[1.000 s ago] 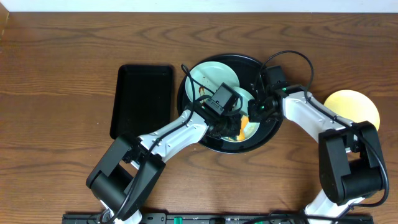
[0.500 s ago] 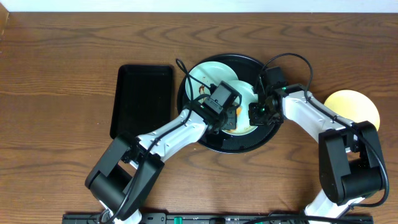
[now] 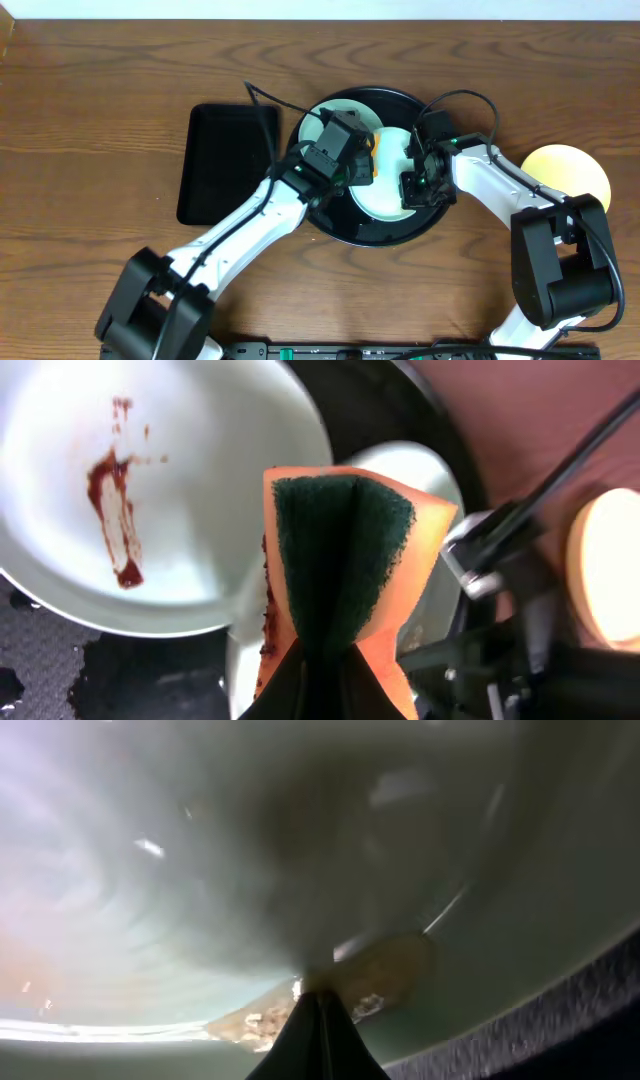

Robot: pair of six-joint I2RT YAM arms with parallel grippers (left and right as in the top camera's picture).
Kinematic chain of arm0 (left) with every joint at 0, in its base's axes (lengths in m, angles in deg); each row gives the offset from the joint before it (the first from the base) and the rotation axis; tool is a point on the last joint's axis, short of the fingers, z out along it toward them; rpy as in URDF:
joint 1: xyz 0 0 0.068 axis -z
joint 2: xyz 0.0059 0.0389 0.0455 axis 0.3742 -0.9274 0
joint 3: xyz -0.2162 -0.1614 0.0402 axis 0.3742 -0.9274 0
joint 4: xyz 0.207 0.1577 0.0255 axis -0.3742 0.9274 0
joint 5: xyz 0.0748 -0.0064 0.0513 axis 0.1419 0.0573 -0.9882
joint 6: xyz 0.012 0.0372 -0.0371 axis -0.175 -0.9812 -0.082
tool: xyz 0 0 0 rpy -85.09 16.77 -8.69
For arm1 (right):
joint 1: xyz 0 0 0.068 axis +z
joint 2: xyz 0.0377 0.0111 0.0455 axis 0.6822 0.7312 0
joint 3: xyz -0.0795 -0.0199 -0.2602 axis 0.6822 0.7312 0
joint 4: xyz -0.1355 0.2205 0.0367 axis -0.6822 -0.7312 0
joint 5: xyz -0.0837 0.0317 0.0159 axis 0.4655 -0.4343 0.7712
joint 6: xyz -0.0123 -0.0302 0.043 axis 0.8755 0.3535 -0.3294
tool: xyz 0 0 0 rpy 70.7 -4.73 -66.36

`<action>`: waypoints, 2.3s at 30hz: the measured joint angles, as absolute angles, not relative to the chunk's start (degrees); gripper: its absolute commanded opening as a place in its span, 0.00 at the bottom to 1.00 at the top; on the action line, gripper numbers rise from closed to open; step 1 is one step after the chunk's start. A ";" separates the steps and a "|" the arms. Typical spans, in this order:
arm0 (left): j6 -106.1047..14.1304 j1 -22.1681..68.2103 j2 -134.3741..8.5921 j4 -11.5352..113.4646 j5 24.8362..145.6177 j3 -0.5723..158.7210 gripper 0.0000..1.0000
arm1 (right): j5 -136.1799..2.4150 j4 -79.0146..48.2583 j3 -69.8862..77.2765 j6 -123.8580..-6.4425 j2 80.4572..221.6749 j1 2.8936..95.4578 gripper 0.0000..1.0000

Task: Clean dirty plates on tray and stack at the side
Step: 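Scrub the light-blue plate with the sponge in the left gripper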

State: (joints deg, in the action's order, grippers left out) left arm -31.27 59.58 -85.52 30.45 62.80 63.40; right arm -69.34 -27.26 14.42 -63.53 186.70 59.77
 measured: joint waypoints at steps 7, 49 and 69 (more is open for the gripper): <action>-31.27 59.55 -85.33 28.14 63.39 63.40 0.07 | -68.88 -29.29 14.28 -63.53 186.70 59.77 0.01; -31.66 61.78 -89.22 28.29 65.21 63.40 0.08 | -60.10 -21.64 17.43 -60.89 181.46 51.88 0.20; -36.84 65.63 -93.02 27.46 65.62 63.40 0.08 | -65.30 -24.87 16.86 -60.17 182.18 51.88 0.01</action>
